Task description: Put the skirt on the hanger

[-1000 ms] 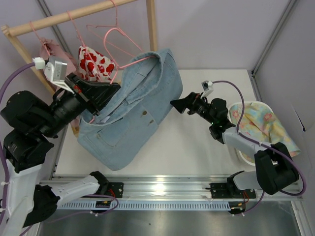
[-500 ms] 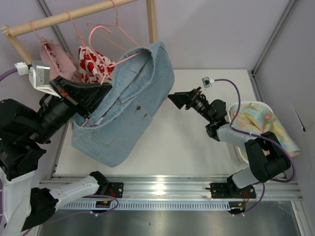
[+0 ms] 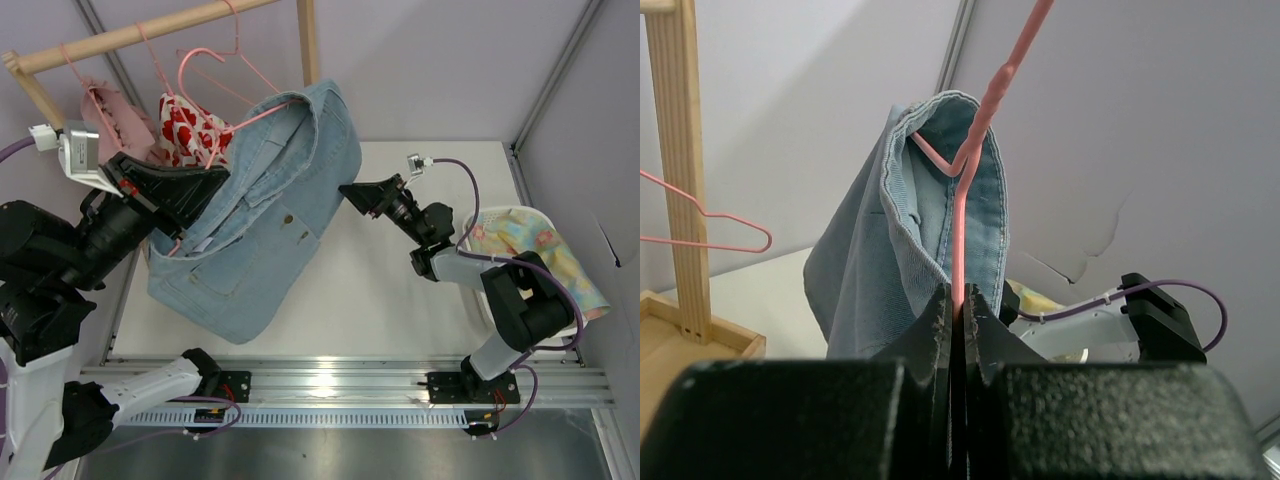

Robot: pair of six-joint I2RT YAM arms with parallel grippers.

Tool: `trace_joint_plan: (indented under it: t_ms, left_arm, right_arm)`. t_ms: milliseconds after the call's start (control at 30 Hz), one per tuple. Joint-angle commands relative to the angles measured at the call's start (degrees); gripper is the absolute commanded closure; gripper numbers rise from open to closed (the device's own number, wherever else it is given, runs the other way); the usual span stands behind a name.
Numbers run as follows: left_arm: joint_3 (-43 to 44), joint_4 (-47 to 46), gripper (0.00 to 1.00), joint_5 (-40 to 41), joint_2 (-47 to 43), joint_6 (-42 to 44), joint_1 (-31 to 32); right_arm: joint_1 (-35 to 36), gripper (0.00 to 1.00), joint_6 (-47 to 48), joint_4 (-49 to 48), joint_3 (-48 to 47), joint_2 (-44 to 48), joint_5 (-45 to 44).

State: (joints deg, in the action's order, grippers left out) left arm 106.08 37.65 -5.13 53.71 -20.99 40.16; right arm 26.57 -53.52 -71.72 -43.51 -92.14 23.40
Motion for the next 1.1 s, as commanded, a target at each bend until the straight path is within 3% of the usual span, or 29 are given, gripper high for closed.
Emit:
trace_joint_plan:
  t_ms: [0,100,133,233,467,767,933,1067]
  left_arm:
    - [-0.2,-8.5,1.00,-1.2,0.0,-1.5,0.2]
    - [-0.9,-8.6,1.00,-0.7,-0.5,-1.5,0.1]
    - [-1.0,-8.6,1.00,-0.2,-0.5,-1.4,0.1]
    - [-0.8,-8.6,1.00,0.0,-0.7,-1.3,0.1]
    - [-0.8,-9.2,1.00,1.5,-1.9,-0.8,0.2]
    - [1.5,-8.3,1.00,4.3,-3.0,1.4,0.1]
    - [1.8,-7.8,1.00,4.0,-2.5,1.8,0.2]
    - [1.8,-5.6,1.00,3.5,-0.5,2.9,0.2]
  right_arm:
    - [0.3,0.40,-1.8,-10.0,-2.6,0.5,-0.3]
    - [0.2,0.60,-1.5,-9.7,-2.4,2.0,-1.4]
    - [0.0,0.73,-1.3,-8.6,-2.3,3.1,-1.8]
    - [-0.2,1.00,-0.4,-2.7,-2.2,5.4,-5.1]
    - [-2.0,1.00,5.5,19.6,-2.4,10.4,-17.1]
    - [-8.4,1.00,5.2,32.5,0.7,11.5,-20.3]
    - [-8.6,1.00,7.7,35.7,0.4,11.0,-17.1]
    - [-8.6,0.97,13.1,49.0,-7.1,12.3,-7.7]
